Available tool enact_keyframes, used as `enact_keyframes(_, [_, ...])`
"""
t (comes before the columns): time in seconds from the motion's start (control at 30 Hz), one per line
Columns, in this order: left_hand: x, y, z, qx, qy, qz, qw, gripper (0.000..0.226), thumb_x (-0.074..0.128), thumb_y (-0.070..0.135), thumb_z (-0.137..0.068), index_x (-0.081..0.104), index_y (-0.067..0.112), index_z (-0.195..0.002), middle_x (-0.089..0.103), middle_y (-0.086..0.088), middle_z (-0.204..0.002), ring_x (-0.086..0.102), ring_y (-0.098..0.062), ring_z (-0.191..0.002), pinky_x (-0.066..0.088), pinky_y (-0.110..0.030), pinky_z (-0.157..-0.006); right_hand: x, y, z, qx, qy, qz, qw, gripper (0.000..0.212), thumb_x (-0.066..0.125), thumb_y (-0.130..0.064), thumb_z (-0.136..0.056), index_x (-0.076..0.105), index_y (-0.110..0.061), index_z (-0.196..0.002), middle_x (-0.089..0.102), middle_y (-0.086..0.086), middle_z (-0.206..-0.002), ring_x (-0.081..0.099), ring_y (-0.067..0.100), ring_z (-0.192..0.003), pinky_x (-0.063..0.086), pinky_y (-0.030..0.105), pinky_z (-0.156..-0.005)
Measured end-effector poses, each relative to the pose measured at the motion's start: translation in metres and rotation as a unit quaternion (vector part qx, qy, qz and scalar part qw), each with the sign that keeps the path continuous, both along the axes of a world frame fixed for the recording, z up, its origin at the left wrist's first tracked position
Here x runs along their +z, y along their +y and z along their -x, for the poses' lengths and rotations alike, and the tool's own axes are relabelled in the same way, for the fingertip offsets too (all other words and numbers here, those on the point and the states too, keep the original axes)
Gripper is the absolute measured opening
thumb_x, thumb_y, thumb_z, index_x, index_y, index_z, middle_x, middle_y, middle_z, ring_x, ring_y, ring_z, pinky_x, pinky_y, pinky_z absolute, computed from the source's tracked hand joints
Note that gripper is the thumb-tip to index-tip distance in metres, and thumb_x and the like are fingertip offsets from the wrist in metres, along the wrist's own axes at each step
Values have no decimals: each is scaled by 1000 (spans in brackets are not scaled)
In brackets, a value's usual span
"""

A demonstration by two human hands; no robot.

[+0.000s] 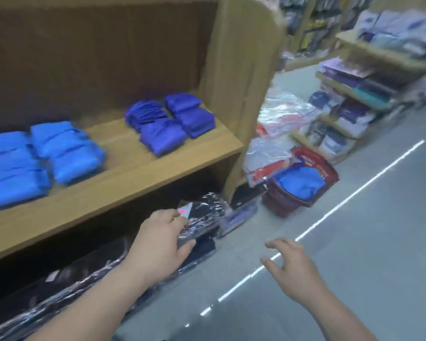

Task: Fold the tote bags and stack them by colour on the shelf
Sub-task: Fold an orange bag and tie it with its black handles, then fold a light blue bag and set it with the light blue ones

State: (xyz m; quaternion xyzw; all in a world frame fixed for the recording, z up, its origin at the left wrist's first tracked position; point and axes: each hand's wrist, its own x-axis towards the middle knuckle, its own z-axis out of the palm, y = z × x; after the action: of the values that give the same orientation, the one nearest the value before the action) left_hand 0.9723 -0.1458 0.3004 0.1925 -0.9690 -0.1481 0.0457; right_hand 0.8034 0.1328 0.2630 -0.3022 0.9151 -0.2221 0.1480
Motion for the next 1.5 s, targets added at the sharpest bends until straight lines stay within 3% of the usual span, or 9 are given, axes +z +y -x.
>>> enact_keyframes(0.1, [-6, 59, 71, -47, -28, -17, 998, 60, 44, 64, -78, 70, 21, -110, 65, 1, -110, 60, -27, -104, 51, -39, -91, 1, 75, 43, -50, -22, -63, 997, 60, 56, -60, -75, 74, -18, -115, 69, 5, -114, 63, 31, -112, 48, 36, -97])
enact_keyframes(0.27, [-22, 136, 185, -105, -96, -28, 989, 69, 36, 70, -76, 66, 22, -116, 61, 0, -111, 56, -28, -109, 48, -38, -94, 3, 163, 122, -97, -33, -110, 989, 77, 43, -72, -71, 70, -21, -124, 66, 6, -124, 59, 30, -122, 44, 37, -106])
enact_keyframes(0.43, [-50, 181, 308, -152, -142, -35, 977, 64, 45, 66, -82, 59, 28, -131, 57, 3, -126, 50, -24, -120, 44, -35, -100, -11, 207, 202, -147, -63, -127, 979, 70, 49, -69, -74, 65, -26, -128, 62, 2, -131, 54, 26, -126, 43, 37, -107])
enact_keyframes(0.53, [-72, 195, 389, -158, -157, -41, 974, 54, 54, 61, -88, 56, 31, -133, 53, 3, -131, 47, -24, -123, 42, -37, -102, -24, 218, 268, -140, -66, -154, 976, 53, 60, -60, -89, 59, -30, -133, 56, -3, -134, 48, 23, -131, 40, 35, -108])
enact_keyframes(0.77, [-102, 197, 581, -146, -169, -95, 970, 47, 56, 55, -85, 60, 30, -123, 58, 5, -122, 57, -17, -108, 48, -35, -92, -34, 210, 434, -147, -103, -193, 965, 52, 60, -57, -91, 57, -31, -136, 54, -2, -136, 47, 22, -131, 39, 34, -109])
enact_keyframes(0.83, [-103, 197, 631, -147, -184, -85, 968, 50, 56, 56, -89, 57, 28, -130, 58, 2, -123, 54, -21, -114, 45, -34, -94, -31, 206, 484, -131, -111, -220, 960, 53, 59, -57, -92, 56, -31, -138, 53, -2, -137, 47, 23, -131, 38, 33, -109])
enact_keyframes(1.07, [-125, 190, 776, -93, -220, -96, 966, 53, 55, 57, -92, 51, 29, -137, 54, 2, -129, 48, -23, -122, 46, -37, -100, -58, 173, 675, -150, -168, -181, 957, 52, 62, -48, -92, 57, -25, -138, 52, 1, -138, 47, 23, -130, 40, 34, -108])
enact_keyframes(1.27, [-170, 182, 868, 19, -220, -129, 967, 50, 57, 53, -93, 54, 25, -135, 55, 3, -127, 51, -22, -121, 46, -38, -99, -136, 150, 826, -54, -231, -196, 951, 44, 59, -57, -82, 68, -30, -115, 63, -4, -111, 61, 20, -107, 50, 35, -93])
enact_keyframes(1.5, [-255, 185, 921, 177, -306, -163, 921, 55, 57, 53, -90, 54, 24, -137, 55, 1, -127, 53, -25, -119, 47, -39, -99, -243, 130, 960, 11, -291, -223, 930, 34, 68, -47, -84, 69, -27, -112, 63, -4, -109, 63, 17, -102, 51, 32, -92])
